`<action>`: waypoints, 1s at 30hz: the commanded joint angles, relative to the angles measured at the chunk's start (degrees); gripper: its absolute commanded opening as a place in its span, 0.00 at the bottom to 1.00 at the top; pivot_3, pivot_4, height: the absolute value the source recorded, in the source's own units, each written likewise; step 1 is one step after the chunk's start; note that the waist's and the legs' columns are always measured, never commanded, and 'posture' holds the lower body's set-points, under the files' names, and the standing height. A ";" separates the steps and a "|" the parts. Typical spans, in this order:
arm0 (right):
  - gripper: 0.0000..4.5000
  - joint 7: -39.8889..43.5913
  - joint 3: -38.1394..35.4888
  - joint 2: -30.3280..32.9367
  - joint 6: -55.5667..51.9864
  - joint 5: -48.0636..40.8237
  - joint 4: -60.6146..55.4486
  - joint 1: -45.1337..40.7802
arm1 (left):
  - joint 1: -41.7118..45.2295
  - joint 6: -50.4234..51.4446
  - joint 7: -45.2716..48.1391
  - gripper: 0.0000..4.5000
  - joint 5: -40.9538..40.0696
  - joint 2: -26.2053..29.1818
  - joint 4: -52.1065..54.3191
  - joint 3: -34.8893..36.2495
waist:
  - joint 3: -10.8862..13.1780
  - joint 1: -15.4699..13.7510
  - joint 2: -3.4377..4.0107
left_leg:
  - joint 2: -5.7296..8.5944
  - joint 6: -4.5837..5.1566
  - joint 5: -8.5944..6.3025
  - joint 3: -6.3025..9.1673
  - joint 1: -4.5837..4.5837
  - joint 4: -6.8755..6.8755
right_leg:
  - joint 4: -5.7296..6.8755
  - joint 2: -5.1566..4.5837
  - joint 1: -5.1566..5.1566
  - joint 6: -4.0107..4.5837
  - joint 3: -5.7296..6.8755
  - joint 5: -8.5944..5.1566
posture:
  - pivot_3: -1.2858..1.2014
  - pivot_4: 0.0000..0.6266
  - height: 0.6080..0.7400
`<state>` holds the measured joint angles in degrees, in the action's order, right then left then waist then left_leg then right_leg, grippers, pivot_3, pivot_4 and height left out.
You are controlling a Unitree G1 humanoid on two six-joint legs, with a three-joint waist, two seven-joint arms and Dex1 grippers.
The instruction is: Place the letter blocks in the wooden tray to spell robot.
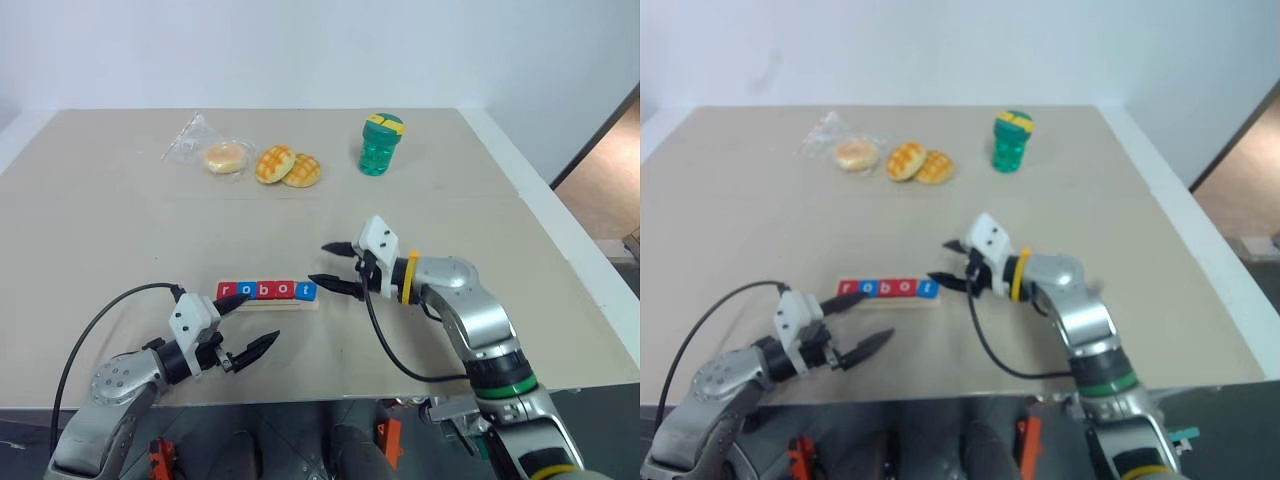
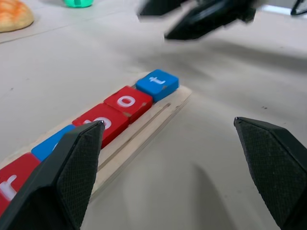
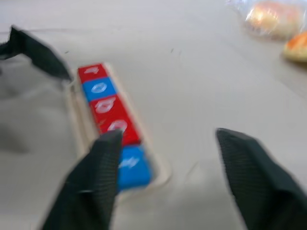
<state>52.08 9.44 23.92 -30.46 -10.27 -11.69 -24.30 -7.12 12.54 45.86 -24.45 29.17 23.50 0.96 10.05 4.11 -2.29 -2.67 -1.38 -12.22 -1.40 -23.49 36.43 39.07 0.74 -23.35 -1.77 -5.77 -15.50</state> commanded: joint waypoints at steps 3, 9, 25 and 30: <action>0.19 -1.06 1.18 1.66 -4.36 -2.44 -7.44 3.57 | 0.69 1.94 3.41 1.00 -3.17 2.56 1.24 0.28 | 0.01 0.26 0.01 | -0.01 0.00 0.00 -0.01 0.05 0.01 | 0.00 0.00 0.00 -0.21 -0.04 -0.13 | 0.52 0.24 1.00; 0.01 -2.34 3.08 1.44 -4.05 -1.97 -5.09 1.98 | 1.49 2.55 4.11 1.00 -3.15 3.02 1.03 -0.29 | 0.01 0.31 0.01 | -0.02 0.03 0.07 -0.08 0.13 0.07 | 0.00 0.13 0.02 -0.17 -0.02 0.03 | 0.52 0.24 1.00; 0.01 -2.03 7.21 0.19 -0.93 -1.26 -1.05 -0.89 | -0.40 2.00 2.13 1.00 -1.95 2.73 1.74 -0.19 | 0.00 0.28 0.00 | -0.01 0.00 0.03 -0.05 0.07 0.04 | 0.00 0.09 0.00 -0.22 -0.04 -0.09 | 0.52 0.24 1.00; 0.01 -1.90 7.86 0.09 0.80 -0.66 1.17 -2.02 | -0.36 1.95 1.57 1.00 -1.80 2.72 1.74 -0.21 | 0.00 0.27 0.00 | -0.01 0.00 0.03 -0.05 0.08 0.04 | 0.00 0.11 0.01 -0.21 -0.02 -0.07 | 0.52 0.24 1.00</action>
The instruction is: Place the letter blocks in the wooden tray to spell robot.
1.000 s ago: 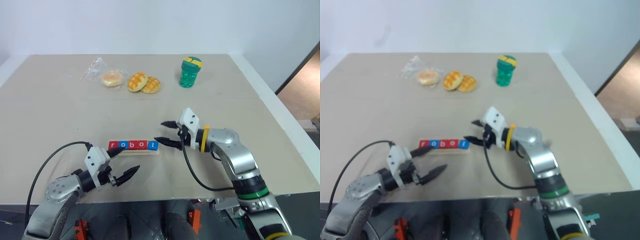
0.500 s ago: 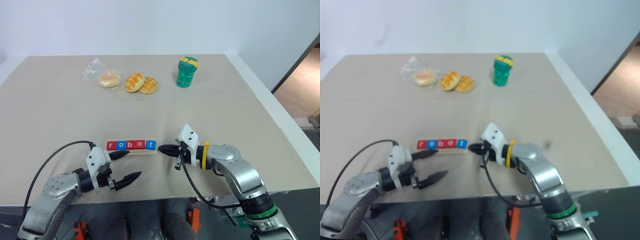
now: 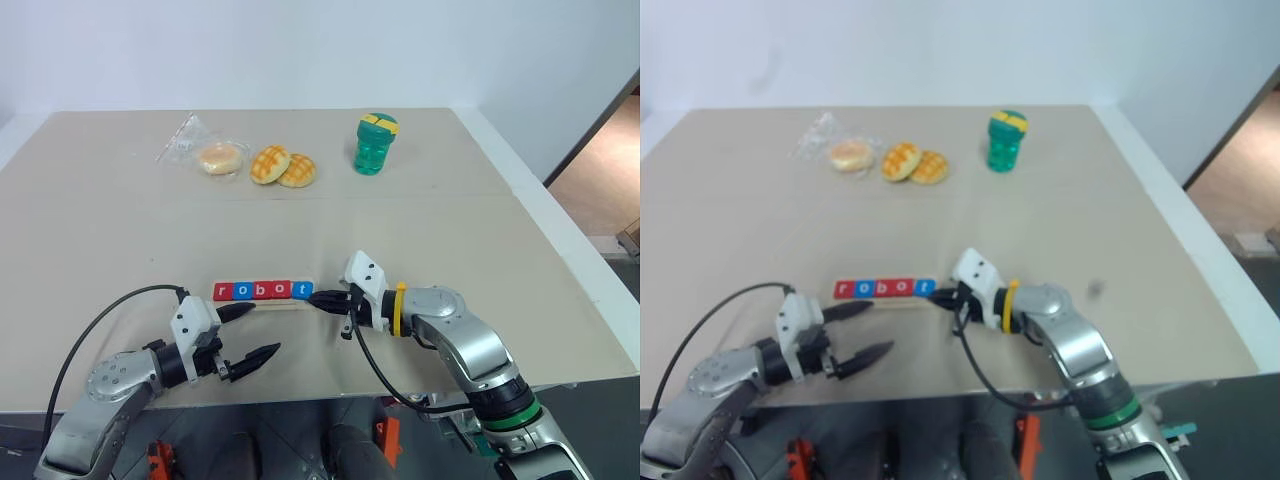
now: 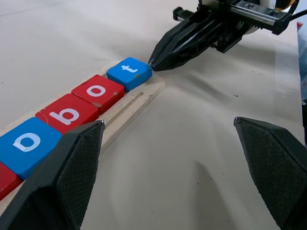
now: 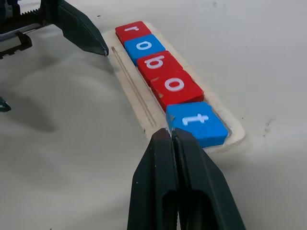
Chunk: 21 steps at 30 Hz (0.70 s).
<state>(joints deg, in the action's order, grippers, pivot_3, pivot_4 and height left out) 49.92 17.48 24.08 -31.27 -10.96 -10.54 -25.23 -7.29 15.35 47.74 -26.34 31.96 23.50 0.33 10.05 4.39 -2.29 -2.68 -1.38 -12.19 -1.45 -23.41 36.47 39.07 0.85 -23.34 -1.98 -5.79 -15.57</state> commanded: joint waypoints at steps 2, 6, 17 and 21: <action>0.01 0.33 0.15 -0.07 2.33 0.28 0.73 -1.36 | -0.15 -0.92 -0.38 1.00 0.17 -0.12 1.67 0.36 | 0.00 -0.03 0.00 | 0.00 0.00 0.00 0.01 -0.01 0.00 | 0.00 0.00 0.00 0.00 0.01 -0.01 | 0.52 0.24 1.00; 0.01 0.28 0.79 -0.43 3.55 0.78 1.75 -1.69 | -0.17 -1.12 -0.49 1.00 0.44 -0.30 1.50 0.26 | 0.00 -0.03 0.00 | 0.00 0.00 0.00 -0.01 -0.01 -0.01 | 0.00 0.00 -0.01 0.00 -0.02 -0.01 | 0.52 0.24 1.00; 0.01 -0.43 -0.96 -1.09 3.42 -0.20 0.15 -3.54 | -0.79 -1.13 -0.42 1.00 1.09 -0.72 1.56 -0.05 | 0.00 -0.04 0.00 | 0.00 0.00 0.00 0.01 -0.01 -0.01 | 0.00 0.00 0.00 0.01 0.00 0.00 | 0.52 0.24 1.00; 0.01 0.28 -1.90 0.46 -0.19 -2.37 -5.17 -2.30 | -0.80 -1.10 -0.42 1.00 1.17 -0.72 1.54 0.03 | 0.00 -0.08 0.00 | -0.02 0.00 0.00 0.02 -0.03 -0.01 | 0.00 -0.04 -0.01 0.01 0.00 0.00 | 0.52 0.24 1.00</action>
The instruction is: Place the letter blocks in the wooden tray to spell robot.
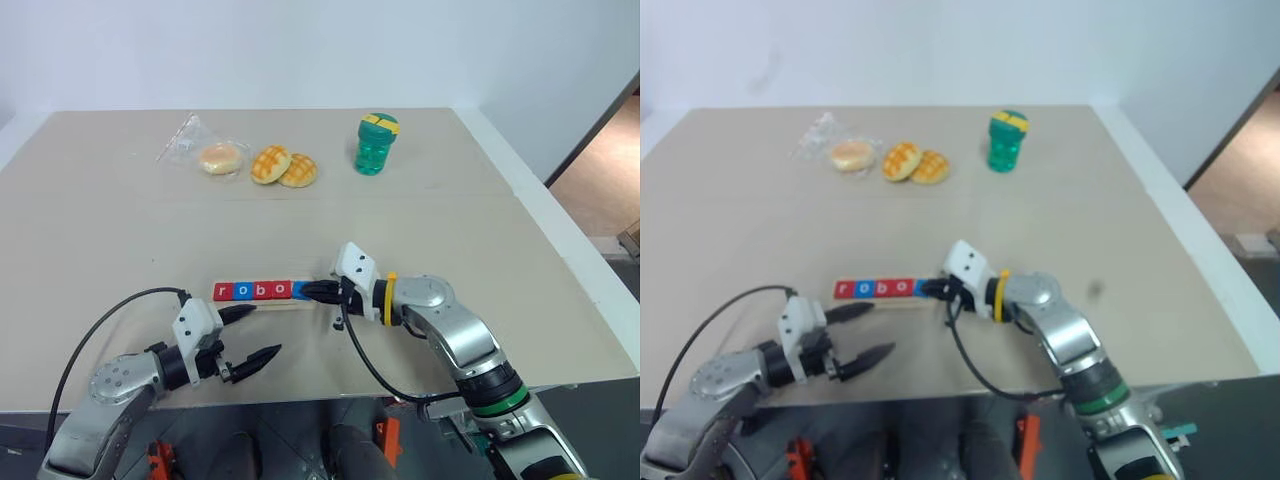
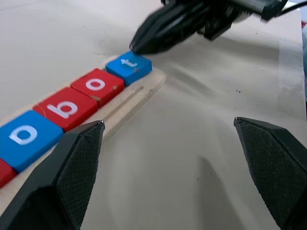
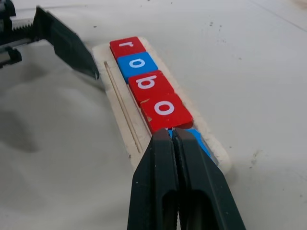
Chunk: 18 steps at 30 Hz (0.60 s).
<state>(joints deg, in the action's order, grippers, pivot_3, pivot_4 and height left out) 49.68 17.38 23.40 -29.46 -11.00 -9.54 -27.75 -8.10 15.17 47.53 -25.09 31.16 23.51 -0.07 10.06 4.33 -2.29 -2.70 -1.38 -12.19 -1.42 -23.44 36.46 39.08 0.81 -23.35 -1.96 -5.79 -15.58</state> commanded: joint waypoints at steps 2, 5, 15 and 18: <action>0.01 1.09 -1.33 2.42 -4.06 -3.47 -9.01 1.84 | -0.07 -0.97 -0.10 1.00 -0.14 0.14 1.50 0.55 | -0.01 -0.05 -0.01 | -0.01 0.00 0.00 0.02 0.00 0.00 | 0.00 -0.02 0.01 -0.01 0.01 -0.01 | 0.52 0.24 1.00; 0.01 1.21 -0.10 3.96 -3.77 -3.03 -9.73 4.01 | 0.06 -0.89 0.08 1.00 -0.39 0.09 1.53 0.48 | -0.01 -0.05 -0.01 | 0.01 0.00 0.00 0.02 0.00 0.00 | 0.00 -0.05 0.02 -0.04 0.01 -0.03 | 0.52 0.24 1.00; 0.01 -0.92 0.32 2.62 1.12 -0.04 -3.21 3.68 | 0.12 0.48 0.28 1.00 -2.55 -0.43 2.46 0.63 | -0.01 -0.02 -0.02 | 0.01 0.00 0.01 -0.06 0.05 0.05 | 0.00 0.04 0.01 -0.01 0.01 0.04 | 0.52 0.24 1.00; 0.01 -0.76 0.72 2.16 1.92 0.40 -2.21 3.29 | -0.01 0.44 0.11 1.00 -2.35 -0.20 2.59 0.57 | -0.01 -0.02 -0.02 | 0.02 0.00 0.00 -0.05 0.04 0.03 | 0.00 0.04 0.01 -0.02 -0.01 0.01 | 0.52 0.24 1.00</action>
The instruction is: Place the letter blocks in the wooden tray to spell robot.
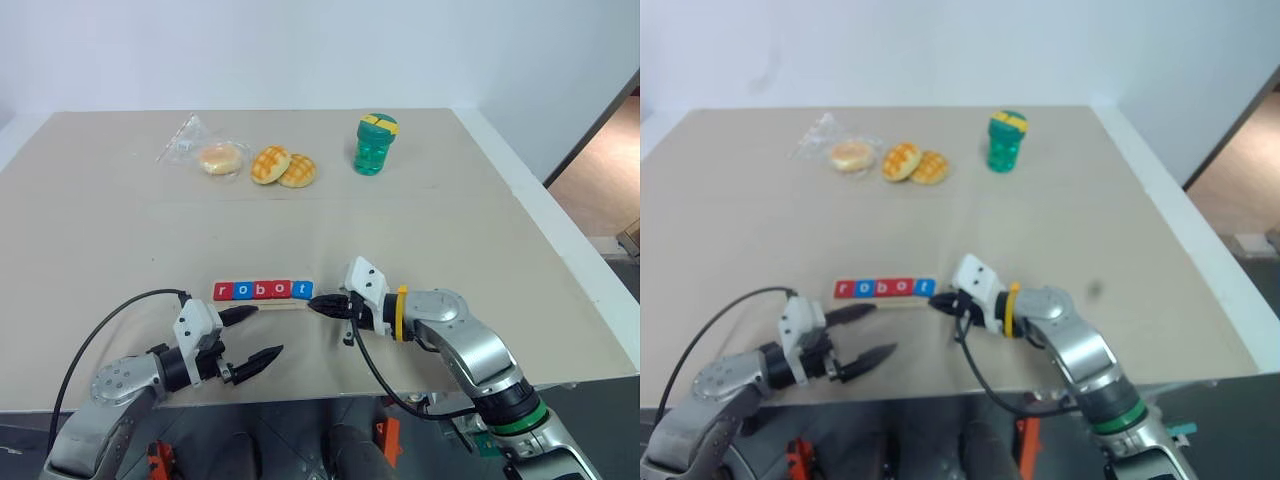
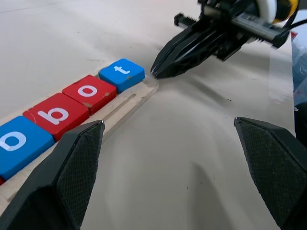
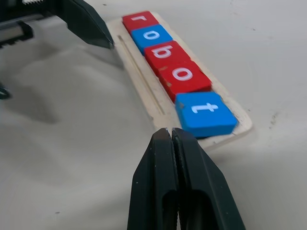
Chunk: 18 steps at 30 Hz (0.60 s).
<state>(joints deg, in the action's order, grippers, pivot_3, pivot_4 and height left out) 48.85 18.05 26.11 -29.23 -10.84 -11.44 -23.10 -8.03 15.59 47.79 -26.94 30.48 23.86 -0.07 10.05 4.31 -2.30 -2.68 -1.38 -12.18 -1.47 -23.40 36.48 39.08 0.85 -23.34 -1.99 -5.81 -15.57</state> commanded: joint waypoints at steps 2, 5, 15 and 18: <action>0.01 0.13 0.16 -0.76 2.17 0.48 0.35 -1.60 | -0.15 0.01 -0.31 1.00 -0.39 0.53 2.28 0.59 | 0.00 0.00 0.00 | 0.00 0.00 0.00 0.01 -0.01 0.00 | 0.00 0.00 0.00 0.00 0.00 -0.01 | 0.52 0.24 1.00; 0.01 0.17 0.20 -1.11 2.98 0.89 1.34 -2.01 | -0.26 -0.07 -0.55 1.00 -0.08 0.62 2.28 0.60 | 0.00 0.00 0.00 | 0.00 0.00 0.00 0.01 -0.01 0.00 | 0.00 -0.01 0.01 -0.01 0.00 -0.01 | 0.52 0.24 1.00; 0.01 0.72 0.48 -2.10 4.57 1.84 3.56 -3.69 | -0.68 -0.15 -1.00 1.00 0.39 0.73 2.40 0.50 | 0.00 -0.02 0.00 | 0.00 0.00 0.00 0.04 -0.01 0.00 | 0.00 0.00 0.01 0.01 0.02 0.00 | 0.52 0.24 1.00; 0.01 0.99 0.51 -2.34 4.88 2.13 3.88 -4.03 | -0.60 -0.27 -1.10 1.00 0.48 0.75 2.27 0.41 | 0.00 -0.03 0.00 | 0.00 0.00 0.00 0.02 -0.01 0.00 | 0.00 -0.01 0.01 0.01 -0.01 0.00 | 0.52 0.24 1.00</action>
<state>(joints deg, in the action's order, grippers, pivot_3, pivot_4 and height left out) 49.66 18.60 24.05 -25.58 -8.62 -6.95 -25.76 -8.51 15.59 46.66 -26.43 30.62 24.19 -0.07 10.05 4.29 -2.30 -2.68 -1.38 -12.18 -1.45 -23.42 36.48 39.08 0.84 -23.34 -1.97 -5.81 -15.56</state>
